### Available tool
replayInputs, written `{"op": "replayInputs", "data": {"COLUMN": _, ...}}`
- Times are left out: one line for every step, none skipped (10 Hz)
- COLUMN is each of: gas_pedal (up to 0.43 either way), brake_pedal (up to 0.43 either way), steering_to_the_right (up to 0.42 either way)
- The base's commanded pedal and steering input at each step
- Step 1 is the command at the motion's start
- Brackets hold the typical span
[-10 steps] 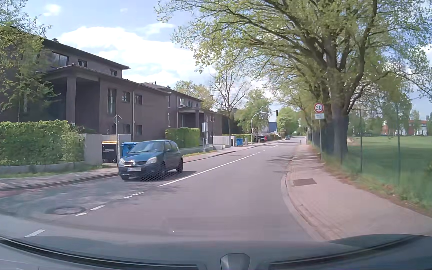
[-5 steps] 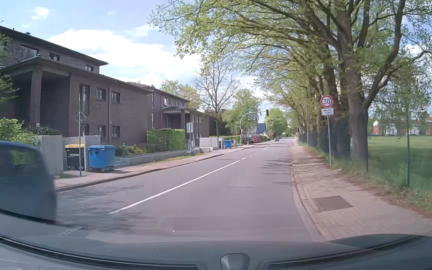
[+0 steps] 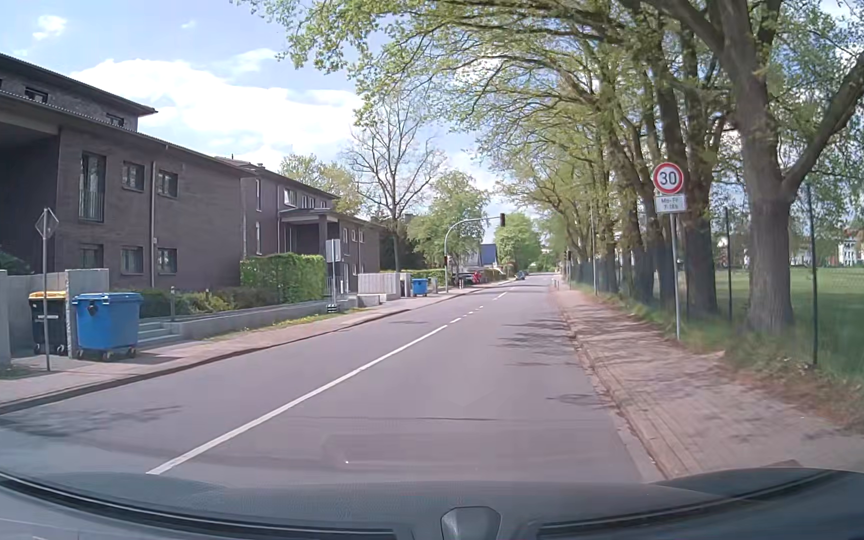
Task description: Follow the waypoints while adhering to traffic rules and regulations
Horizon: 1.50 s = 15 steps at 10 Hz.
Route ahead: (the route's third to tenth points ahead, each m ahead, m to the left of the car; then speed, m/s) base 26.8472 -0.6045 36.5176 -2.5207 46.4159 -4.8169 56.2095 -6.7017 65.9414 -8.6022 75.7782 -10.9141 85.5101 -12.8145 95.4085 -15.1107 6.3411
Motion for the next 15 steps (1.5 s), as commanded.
{"op": "replayInputs", "data": {"gas_pedal": 0.0, "brake_pedal": 0.0, "steering_to_the_right": 0.082}}
{"op": "replayInputs", "data": {"gas_pedal": 0.0, "brake_pedal": 0.0, "steering_to_the_right": 0.082}}
{"op": "replayInputs", "data": {"gas_pedal": 0.0, "brake_pedal": 0.0, "steering_to_the_right": 0.083}}
{"op": "replayInputs", "data": {"gas_pedal": 0.0, "brake_pedal": 0.0, "steering_to_the_right": 0.083}}
{"op": "replayInputs", "data": {"gas_pedal": 0.0, "brake_pedal": 0.0, "steering_to_the_right": 0.083}}
{"op": "replayInputs", "data": {"gas_pedal": 0.0, "brake_pedal": 0.0, "steering_to_the_right": 0.079}}
{"op": "replayInputs", "data": {"gas_pedal": 0.0, "brake_pedal": 0.0, "steering_to_the_right": 0.07}}
{"op": "replayInputs", "data": {"gas_pedal": 0.0, "brake_pedal": 0.0, "steering_to_the_right": 0.057}}
{"op": "replayInputs", "data": {"gas_pedal": 0.0, "brake_pedal": 0.0, "steering_to_the_right": 0.049}}
{"op": "replayInputs", "data": {"gas_pedal": 0.028, "brake_pedal": 0.0, "steering_to_the_right": 0.044}}
{"op": "replayInputs", "data": {"gas_pedal": 0.028, "brake_pedal": 0.0, "steering_to_the_right": 0.039}}
{"op": "replayInputs", "data": {"gas_pedal": 0.028, "brake_pedal": 0.0, "steering_to_the_right": 0.038}}
{"op": "replayInputs", "data": {"gas_pedal": 0.028, "brake_pedal": 0.0, "steering_to_the_right": 0.039}}
{"op": "replayInputs", "data": {"gas_pedal": 0.028, "brake_pedal": 0.0, "steering_to_the_right": 0.039}}
{"op": "replayInputs", "data": {"gas_pedal": 0.028, "brake_pedal": 0.0, "steering_to_the_right": 0.039}}
